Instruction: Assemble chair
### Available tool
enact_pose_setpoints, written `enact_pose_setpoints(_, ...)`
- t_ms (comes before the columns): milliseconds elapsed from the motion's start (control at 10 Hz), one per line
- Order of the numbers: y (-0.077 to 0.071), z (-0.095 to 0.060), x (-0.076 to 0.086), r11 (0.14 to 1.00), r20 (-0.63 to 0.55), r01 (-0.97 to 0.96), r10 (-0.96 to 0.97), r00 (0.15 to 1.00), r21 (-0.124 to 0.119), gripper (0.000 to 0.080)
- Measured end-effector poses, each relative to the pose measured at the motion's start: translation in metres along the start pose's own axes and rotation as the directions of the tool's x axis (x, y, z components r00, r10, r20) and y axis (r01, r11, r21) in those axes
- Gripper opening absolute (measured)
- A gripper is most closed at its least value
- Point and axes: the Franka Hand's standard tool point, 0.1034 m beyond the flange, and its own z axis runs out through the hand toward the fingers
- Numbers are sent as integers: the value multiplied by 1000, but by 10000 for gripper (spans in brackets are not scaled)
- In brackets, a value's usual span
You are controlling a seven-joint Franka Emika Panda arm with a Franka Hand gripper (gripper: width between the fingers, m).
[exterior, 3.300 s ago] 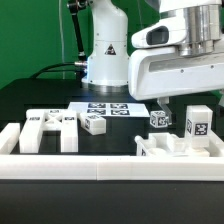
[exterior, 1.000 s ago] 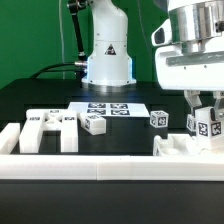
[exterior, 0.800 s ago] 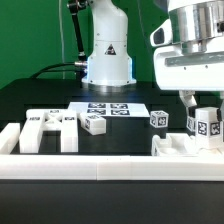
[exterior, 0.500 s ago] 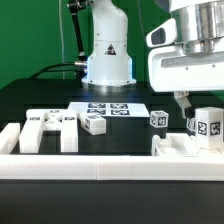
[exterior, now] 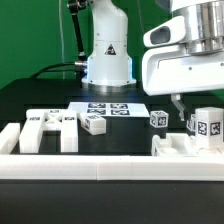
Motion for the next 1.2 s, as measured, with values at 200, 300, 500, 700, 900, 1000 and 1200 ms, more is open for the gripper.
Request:
enact_pose_setpoints(200, 2, 0, 1, 991, -1, 130, -130, 991, -1, 649)
enact_pose_setpoints(300, 7, 1, 1, 976, 1, 216, -216, 976, -3, 649)
enact_pose_setpoints(500, 9, 1, 2, 946, -7, 323, -323, 946, -6, 649)
enact_pose_setpoints(700, 9, 1, 2, 934, -7, 357, -357, 934, -7, 514)
enact_pose_setpoints(900, 10, 2, 2, 934, -7, 357, -357, 934, -7, 362)
enact_pose_setpoints(1000, 10, 2, 2, 934, -7, 357, -357, 934, -7, 290)
enact_pose_setpoints(1200, 10, 2, 2, 944, -7, 330, -330, 944, -6, 290)
